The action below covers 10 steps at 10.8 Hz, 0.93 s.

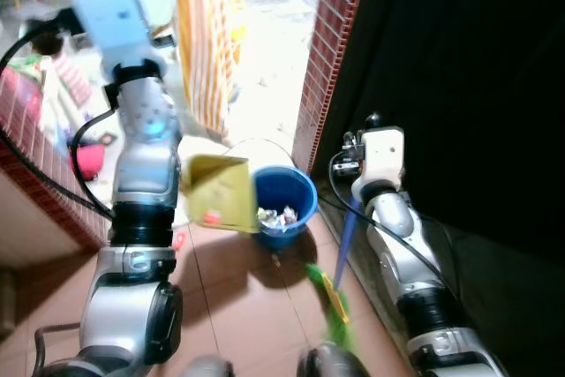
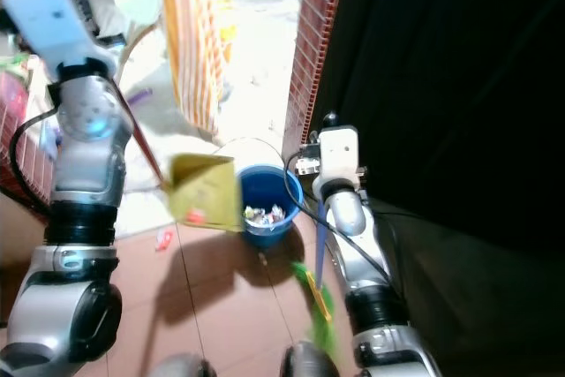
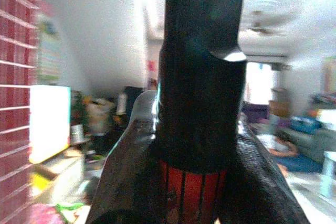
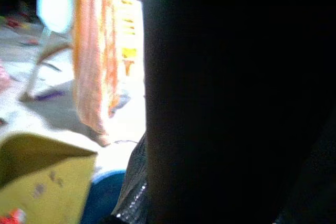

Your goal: Sweep floor

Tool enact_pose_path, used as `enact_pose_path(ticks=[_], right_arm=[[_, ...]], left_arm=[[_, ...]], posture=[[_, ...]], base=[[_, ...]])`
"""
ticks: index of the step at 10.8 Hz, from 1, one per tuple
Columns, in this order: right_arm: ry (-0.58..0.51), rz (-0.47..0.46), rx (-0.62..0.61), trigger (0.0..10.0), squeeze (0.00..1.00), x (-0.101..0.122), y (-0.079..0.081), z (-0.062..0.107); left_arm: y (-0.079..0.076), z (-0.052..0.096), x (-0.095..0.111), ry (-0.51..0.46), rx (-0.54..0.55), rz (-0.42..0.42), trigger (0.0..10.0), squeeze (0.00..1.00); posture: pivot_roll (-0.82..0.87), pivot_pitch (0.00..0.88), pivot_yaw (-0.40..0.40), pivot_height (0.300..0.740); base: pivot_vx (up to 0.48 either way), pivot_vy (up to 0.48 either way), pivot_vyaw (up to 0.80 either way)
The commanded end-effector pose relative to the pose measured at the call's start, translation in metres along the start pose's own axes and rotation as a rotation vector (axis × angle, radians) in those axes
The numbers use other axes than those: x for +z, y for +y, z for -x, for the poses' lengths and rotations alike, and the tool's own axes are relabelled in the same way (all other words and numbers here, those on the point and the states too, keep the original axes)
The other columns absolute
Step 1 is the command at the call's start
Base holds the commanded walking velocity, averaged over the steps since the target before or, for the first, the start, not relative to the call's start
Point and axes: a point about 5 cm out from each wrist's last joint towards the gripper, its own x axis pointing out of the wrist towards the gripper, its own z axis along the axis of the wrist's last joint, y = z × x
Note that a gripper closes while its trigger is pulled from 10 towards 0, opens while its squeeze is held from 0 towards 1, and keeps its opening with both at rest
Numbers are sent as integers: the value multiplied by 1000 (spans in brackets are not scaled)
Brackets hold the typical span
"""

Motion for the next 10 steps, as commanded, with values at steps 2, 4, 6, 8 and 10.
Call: enact_pose_path(ticks=[2,4,6,8,10], right_arm=[[-35,22,8,10000,0,10,2,-4],[-35,22,12,10000,0,10,2,-5],[-38,20,19,10000,0,11,3,-5],[-35,22,19,10000,0,10,3,-5],[-32,23,19,10000,0,10,3,-5]], left_arm=[[-7,3,13,-61,-9,72,10000,0],[-6,-1,15,-72,4,67,10000,0],[-1,-9,18,-85,30,63,10000,0],[9,-16,18,-70,89,75,10000,0],[18,-33,35,-115,144,105,10000,0]], posture=[[-12,0,-44,740],[-13,0,-47,740],[-16,0,-48,740],[-18,0,-48,740],[-17,0,-50,740]], base=[[0,0,0],[0,0,0],[0,0,0],[0,0,0],[0,0,0]])
